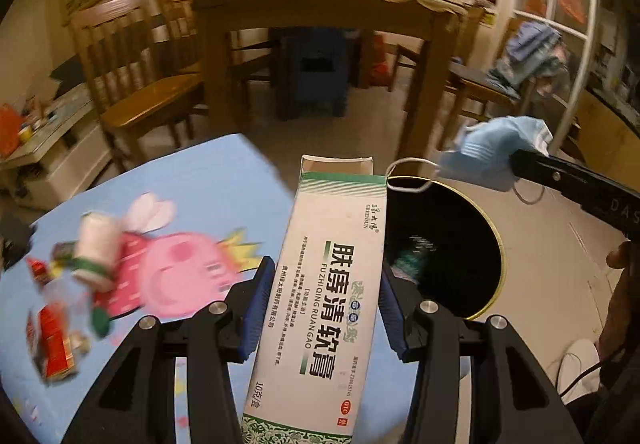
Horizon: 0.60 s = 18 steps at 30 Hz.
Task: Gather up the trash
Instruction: 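Drop the ointment box and the blue mask into the black bin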
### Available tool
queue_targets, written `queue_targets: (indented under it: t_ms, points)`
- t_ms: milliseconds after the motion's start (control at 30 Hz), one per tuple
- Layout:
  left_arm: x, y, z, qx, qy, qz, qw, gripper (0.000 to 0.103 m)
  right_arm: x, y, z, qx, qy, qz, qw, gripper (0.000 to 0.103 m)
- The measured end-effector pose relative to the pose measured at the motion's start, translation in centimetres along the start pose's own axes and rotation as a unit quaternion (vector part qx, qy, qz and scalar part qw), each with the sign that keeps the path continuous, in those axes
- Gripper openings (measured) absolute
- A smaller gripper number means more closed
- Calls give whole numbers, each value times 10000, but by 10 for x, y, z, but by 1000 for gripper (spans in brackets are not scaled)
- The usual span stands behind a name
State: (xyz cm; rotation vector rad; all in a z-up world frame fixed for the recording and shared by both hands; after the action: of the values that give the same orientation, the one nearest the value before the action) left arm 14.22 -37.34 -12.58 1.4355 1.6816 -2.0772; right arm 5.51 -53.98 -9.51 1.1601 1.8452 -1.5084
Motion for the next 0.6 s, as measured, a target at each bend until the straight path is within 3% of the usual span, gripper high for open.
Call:
queue_targets:
  t_ms: [200, 333, 600]
  points:
    - [-5, 27, 50, 189, 222, -117, 9995, 48, 6, -14, 49, 658, 93, 109, 9977, 18]
    - [-6, 40, 67, 203, 328, -196, 9991, 48, 10, -12, 72, 716, 309, 68, 9969, 18]
    - [-5, 60, 89, 241, 465, -356, 9980, 48, 10, -8, 78, 885, 284, 59, 9957, 19]
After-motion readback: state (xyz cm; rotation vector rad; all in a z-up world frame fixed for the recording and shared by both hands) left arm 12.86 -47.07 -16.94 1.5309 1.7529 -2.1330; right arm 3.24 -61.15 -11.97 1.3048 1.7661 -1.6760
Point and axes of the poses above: each gripper's, at about its wrist camera, not at the fingertips, and y roughly the way its jaws point, z to its right, x to its underside, the point moved 10 cm from there along y, roughly the way its jaws point, and after that the axes turned 8 degrees about -x, right-handed, at the moved point
